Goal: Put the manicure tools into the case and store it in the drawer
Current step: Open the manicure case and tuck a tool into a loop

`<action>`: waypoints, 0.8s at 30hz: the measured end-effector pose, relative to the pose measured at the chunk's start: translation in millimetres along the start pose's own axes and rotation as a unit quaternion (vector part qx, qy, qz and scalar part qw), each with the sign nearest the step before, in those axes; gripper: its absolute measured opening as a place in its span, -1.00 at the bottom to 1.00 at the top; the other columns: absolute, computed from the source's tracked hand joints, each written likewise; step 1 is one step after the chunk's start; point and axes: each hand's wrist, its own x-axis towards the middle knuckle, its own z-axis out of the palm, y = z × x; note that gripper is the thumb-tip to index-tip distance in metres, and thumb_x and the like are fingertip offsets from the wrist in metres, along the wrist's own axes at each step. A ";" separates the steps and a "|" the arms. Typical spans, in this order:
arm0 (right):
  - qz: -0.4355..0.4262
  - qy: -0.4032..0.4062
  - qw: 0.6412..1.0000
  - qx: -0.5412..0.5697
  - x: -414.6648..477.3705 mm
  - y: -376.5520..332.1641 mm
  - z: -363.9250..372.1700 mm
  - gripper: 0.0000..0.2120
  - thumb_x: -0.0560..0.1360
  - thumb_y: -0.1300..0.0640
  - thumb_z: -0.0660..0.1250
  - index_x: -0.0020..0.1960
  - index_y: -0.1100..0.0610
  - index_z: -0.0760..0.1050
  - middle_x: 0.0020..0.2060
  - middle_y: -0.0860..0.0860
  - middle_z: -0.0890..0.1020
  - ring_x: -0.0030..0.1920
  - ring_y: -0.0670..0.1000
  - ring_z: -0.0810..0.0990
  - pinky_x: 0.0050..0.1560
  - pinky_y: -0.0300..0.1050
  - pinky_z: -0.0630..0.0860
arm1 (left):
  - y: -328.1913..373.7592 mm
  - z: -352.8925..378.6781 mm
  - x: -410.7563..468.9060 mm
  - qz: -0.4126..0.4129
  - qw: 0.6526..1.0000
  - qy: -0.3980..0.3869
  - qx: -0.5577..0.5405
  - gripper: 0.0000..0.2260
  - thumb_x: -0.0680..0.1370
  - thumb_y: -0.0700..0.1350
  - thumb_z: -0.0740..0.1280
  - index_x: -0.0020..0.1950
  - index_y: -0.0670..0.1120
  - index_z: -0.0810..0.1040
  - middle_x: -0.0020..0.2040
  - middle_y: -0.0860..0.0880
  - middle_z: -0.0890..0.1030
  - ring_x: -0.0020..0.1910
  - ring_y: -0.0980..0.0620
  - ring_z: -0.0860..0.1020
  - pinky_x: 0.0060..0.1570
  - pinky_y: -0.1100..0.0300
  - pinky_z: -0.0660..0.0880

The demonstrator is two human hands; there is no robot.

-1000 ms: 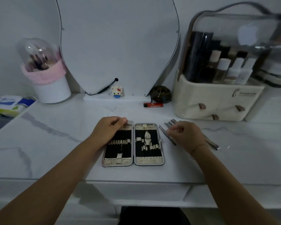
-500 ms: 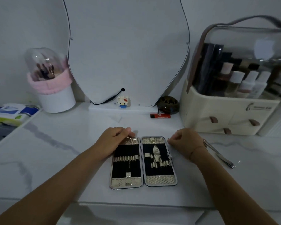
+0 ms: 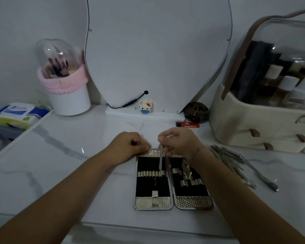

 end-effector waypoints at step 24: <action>-0.105 0.044 0.959 -0.260 4.2 25.4 16.2 -0.88 0.35 0.04 0.46 -0.15 0.06 0.63 -0.35 -0.05 0.62 -0.32 -0.14 0.55 -0.24 -0.36 0.49 | -5.1 -8.4 7.3 0.006 0.999 -0.022 0.026 -0.97 0.42 -0.14 0.48 -0.16 -0.06 0.71 -0.34 0.29 0.60 -0.29 0.28 0.56 -0.22 0.50 0.38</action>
